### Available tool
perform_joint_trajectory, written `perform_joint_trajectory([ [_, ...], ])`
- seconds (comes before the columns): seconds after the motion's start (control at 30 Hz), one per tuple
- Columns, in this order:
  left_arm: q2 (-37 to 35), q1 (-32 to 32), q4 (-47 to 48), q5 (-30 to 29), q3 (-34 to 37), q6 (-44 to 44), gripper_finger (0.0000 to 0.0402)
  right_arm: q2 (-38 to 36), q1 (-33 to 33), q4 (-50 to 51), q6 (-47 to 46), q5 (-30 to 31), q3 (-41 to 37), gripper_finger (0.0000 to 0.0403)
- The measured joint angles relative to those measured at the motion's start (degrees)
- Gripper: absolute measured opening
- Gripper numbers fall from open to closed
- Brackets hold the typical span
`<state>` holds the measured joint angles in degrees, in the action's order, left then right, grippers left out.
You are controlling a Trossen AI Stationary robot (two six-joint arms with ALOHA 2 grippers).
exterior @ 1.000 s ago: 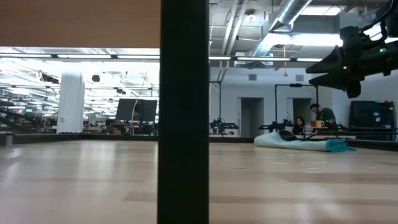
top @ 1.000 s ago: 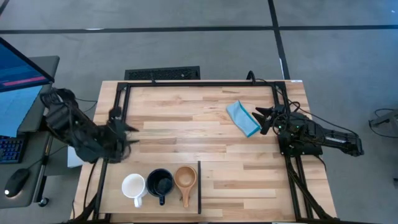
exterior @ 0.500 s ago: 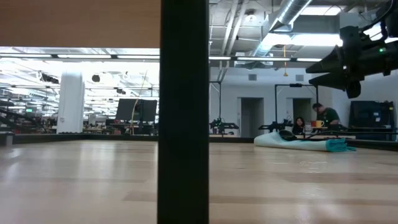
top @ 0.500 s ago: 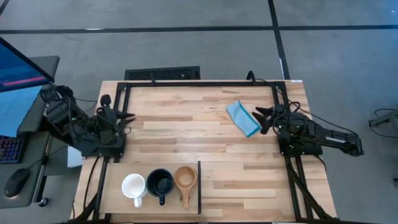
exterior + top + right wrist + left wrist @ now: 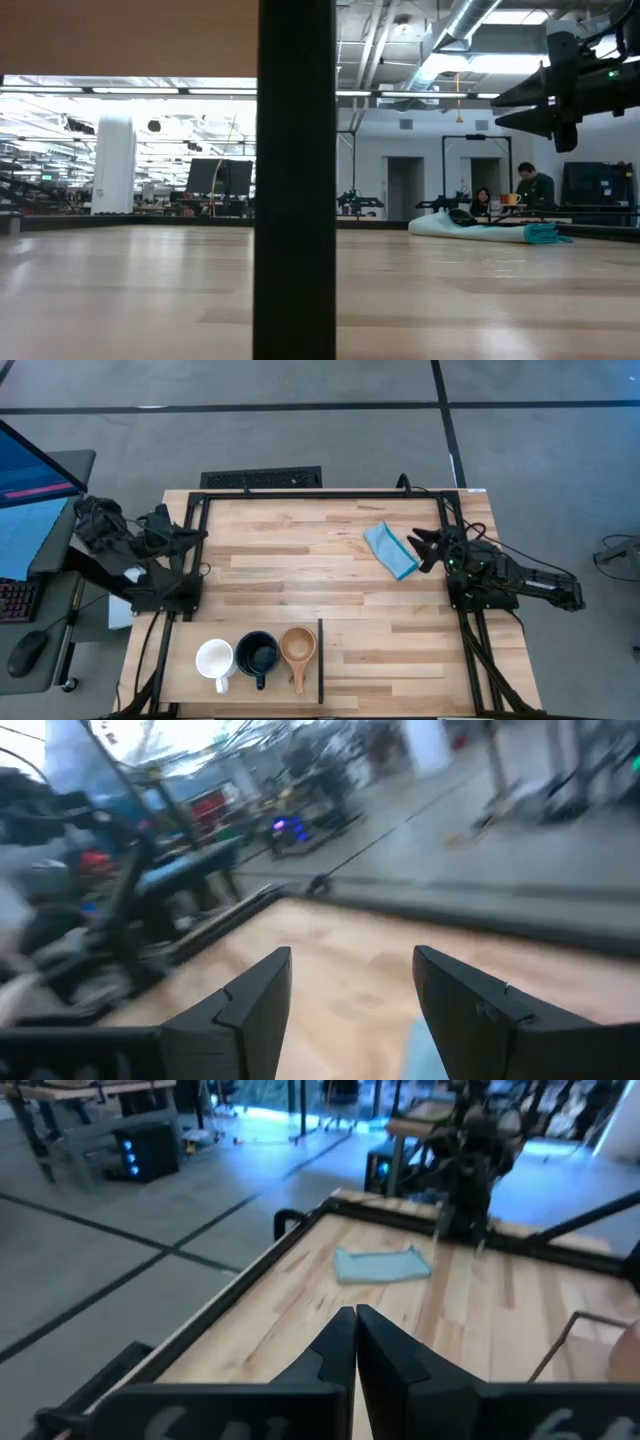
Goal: Stack small to large cups/mugs on shelf
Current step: Return to Home Position
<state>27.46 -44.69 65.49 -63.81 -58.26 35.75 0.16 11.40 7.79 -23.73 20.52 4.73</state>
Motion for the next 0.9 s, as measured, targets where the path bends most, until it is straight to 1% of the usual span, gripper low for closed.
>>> perform_joint_trajectory([
  [0.1, -4.0, 0.0, -7.3, -0.6, 5.2, -4.5, 0.0002, 0.0, 0.0, -1.6, 5.0, 5.4, 0.0, 0.0232],
  [0.2, -6.1, 0.1, -15.4, -1.2, 10.2, -8.4, 0.0001, 0.0, 0.0, -5.7, 5.6, 10.9, 0.0, 0.0232],
  [0.33, -5.9, 1.3, -21.2, -3.1, 15.7, -10.7, 0.0, 0.0, 0.0, -12.1, 5.7, 17.8, 0.0, 0.0232],
  [0.43, -5.7, 3.5, -23.9, -2.7, 18.7, -10.5, 0.0, 0.0, 0.0, -13.0, 5.8, 21.1, 0.0, 0.0232],
  [0.53, -5.7, 6.6, -26.4, 0.2, 20.5, -9.9, 0.0, 0.0, 0.1, -12.0, 5.8, 21.9, 0.0, 0.0232],
  [0.63, -5.6, 10.3, -29.5, 4.2, 21.9, -11.3, 0.0, 0.2, 0.1, -11.0, 5.8, 22.1, 0.0, 0.0232],
  [0.73, -5.7, 14.6, -36.8, 7.8, 24.1, -16.1, 0.0, 0.2, 0.1, -10.6, 5.8, 23.3, 0.1, 0.0232],
  [0.9, -4.7, 23.9, -50.1, 17.4, 27.7, -24.3, 0.0, 0.2, 0.1, -9.6, 6.2, 24.6, 0.1, 0.0232],
])
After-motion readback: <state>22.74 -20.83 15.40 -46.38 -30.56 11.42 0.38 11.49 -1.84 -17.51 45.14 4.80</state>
